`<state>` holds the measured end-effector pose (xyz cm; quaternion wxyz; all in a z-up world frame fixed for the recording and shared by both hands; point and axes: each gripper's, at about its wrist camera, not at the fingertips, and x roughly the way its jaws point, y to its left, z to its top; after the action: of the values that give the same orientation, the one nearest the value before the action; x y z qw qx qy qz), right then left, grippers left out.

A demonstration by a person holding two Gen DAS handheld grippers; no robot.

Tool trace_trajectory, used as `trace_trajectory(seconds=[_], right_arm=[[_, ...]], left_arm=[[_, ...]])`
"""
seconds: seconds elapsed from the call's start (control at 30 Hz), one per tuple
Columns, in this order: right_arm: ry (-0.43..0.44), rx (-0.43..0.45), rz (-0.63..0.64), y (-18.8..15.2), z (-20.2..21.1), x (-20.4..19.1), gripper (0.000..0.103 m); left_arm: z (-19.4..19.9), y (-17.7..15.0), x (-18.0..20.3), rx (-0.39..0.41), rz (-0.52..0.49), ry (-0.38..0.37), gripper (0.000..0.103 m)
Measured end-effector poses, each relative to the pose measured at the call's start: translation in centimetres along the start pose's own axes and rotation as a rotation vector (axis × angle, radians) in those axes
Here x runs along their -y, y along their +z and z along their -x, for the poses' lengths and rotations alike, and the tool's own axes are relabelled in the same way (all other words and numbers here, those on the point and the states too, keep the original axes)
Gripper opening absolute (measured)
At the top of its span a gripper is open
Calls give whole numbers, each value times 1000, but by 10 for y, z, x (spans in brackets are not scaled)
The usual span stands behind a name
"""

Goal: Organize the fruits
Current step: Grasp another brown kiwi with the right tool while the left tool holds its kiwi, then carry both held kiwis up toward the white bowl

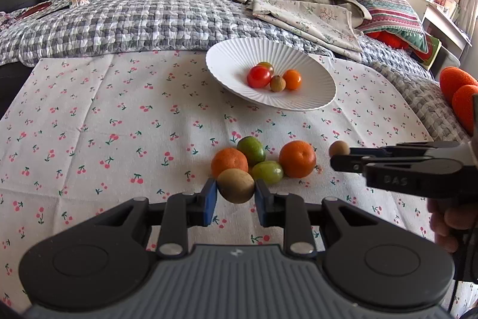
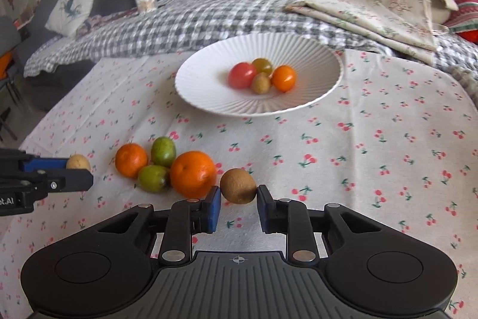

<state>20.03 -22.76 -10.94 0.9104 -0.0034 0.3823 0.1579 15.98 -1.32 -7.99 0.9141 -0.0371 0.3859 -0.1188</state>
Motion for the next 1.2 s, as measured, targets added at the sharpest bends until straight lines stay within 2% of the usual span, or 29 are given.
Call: trace_trajectory(seconds=[0.63, 0.87, 1.2], right_arm=[[8, 85, -84, 1, 42, 17, 25], [2, 112, -94, 7, 47, 24, 25], [-14, 142, -101, 18, 43, 28, 25]], left_arm=[[-10, 24, -1, 44, -47, 36, 25], [-25, 38, -3, 58, -87, 69, 25], [-41, 54, 2, 88, -123, 55, 25]])
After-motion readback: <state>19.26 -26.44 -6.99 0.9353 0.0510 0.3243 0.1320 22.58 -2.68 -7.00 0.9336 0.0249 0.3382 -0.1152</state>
